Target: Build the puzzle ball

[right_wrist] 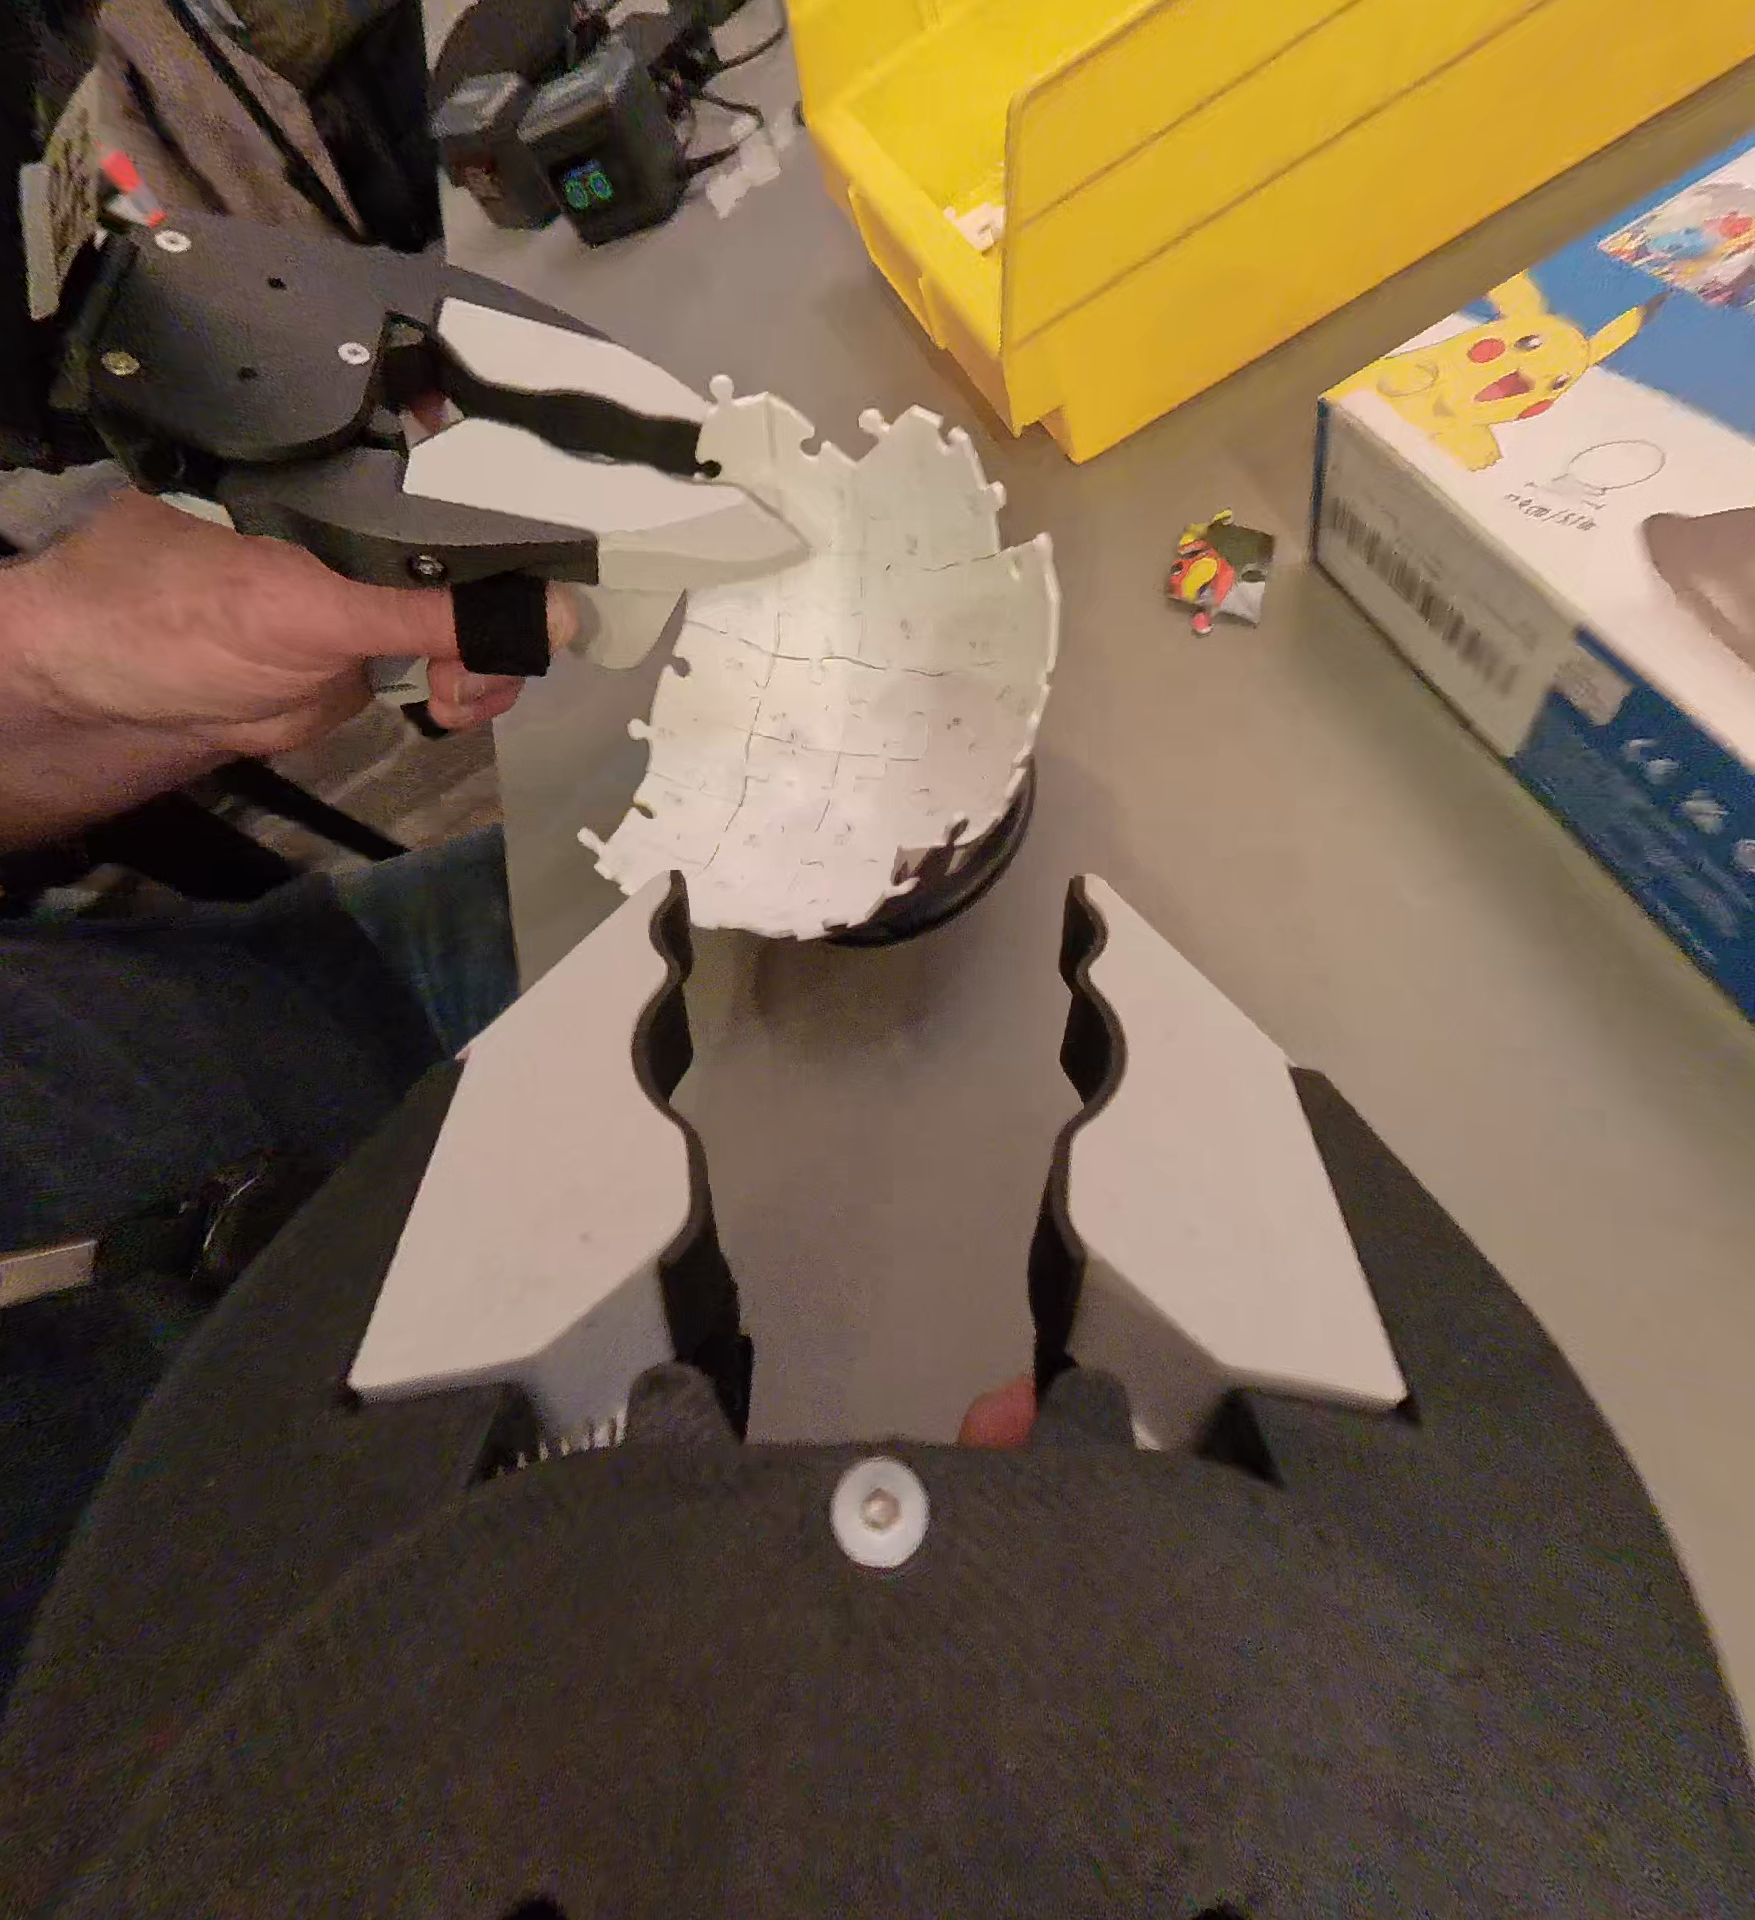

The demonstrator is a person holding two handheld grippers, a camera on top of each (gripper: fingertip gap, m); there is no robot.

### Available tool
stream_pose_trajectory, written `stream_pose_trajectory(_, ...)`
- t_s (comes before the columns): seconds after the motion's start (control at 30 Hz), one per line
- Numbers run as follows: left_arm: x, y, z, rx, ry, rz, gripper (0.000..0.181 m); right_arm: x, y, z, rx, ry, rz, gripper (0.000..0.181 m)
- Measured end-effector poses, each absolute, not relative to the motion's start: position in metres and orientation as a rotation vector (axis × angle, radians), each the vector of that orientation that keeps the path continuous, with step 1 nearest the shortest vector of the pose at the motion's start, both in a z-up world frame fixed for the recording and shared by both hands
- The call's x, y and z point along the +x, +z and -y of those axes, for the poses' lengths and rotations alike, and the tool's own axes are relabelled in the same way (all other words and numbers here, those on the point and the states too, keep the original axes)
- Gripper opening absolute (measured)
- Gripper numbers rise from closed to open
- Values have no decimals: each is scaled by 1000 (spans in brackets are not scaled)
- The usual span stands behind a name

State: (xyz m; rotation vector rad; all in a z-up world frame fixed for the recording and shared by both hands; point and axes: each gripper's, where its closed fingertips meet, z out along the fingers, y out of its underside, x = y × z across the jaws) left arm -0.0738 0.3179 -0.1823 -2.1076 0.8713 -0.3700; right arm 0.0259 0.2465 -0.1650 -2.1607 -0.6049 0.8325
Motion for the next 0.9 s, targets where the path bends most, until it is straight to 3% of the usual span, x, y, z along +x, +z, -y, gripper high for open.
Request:
stream_pose_trajectory(0.2,-64,-188,-319,-2149,-413,-930,8,5,-176,-241,-2182,877,669,71)
stream_pose_trajectory(0.5,-52,-192,-318,-2166,-572,-1030,6,-4,-180,-217,-2237,936,667,70)
stream_pose_trajectory(0.77,-51,-186,-306,-2134,-678,-1099,50,22,-162,-223,-2192,924,593,72)
stream_pose_trajectory(0.9,-63,-160,-309,-2084,-806,-1047,57,53,-152,-252,-2173,763,608,57)
